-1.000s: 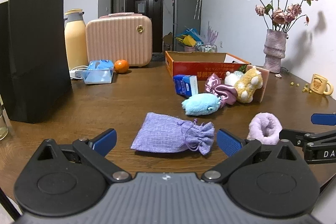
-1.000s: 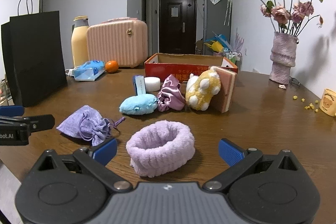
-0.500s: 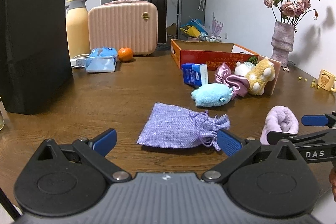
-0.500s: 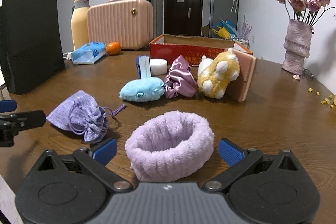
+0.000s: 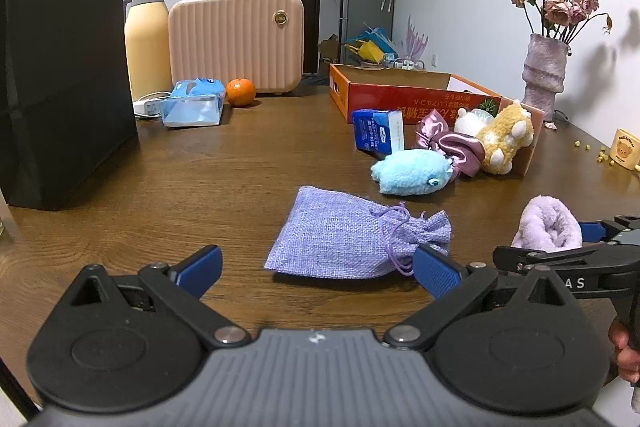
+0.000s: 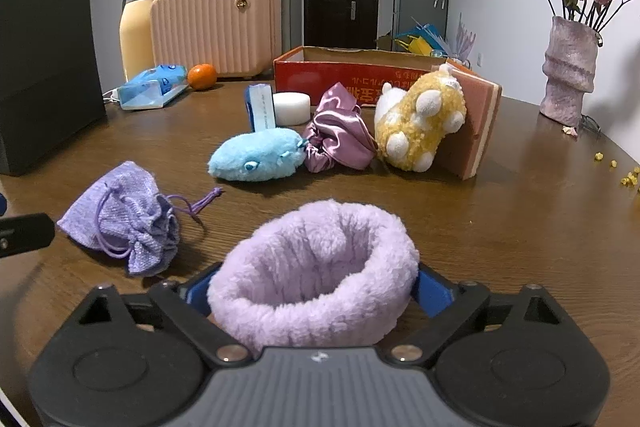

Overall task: Organize soft objects
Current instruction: 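Move the right tool to the lilac headband and close on it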

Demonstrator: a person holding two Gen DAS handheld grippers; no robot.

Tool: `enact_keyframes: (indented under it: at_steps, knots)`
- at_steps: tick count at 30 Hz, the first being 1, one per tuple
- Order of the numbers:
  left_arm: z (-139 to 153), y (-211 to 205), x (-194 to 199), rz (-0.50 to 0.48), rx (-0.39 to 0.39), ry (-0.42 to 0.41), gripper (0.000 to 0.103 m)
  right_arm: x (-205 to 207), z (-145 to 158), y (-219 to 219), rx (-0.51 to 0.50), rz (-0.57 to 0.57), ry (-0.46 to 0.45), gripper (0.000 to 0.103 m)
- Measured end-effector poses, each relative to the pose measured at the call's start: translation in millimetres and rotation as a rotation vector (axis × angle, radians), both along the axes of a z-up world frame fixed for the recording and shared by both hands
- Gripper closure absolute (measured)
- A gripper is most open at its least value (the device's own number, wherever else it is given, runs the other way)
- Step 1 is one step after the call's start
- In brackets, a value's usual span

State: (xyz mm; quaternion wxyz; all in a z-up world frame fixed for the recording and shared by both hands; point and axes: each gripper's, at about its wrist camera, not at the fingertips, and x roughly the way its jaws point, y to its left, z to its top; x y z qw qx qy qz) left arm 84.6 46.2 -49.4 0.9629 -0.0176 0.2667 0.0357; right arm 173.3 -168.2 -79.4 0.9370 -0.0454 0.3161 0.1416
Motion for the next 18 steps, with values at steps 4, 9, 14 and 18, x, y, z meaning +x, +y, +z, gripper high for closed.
enact_keyframes:
  at_steps: [4,9,14,18]
  knots:
    - [-1,0,2,0.001,0.001,0.003,0.000,2,-3,-1,0.006,0.004,0.005,0.025]
    - [-2,1,6,0.000,-0.001,0.011,0.000,2,-3,-4,0.023,0.002,-0.001,0.053]
    - [-2,0,13,-0.011,-0.002,0.028,0.000,0,-2,-12,0.063,-0.002,-0.006,0.068]
    - [2,-3,21,-0.022,0.007,0.028,0.000,-3,-1,-19,0.084,-0.014,-0.018,0.070]
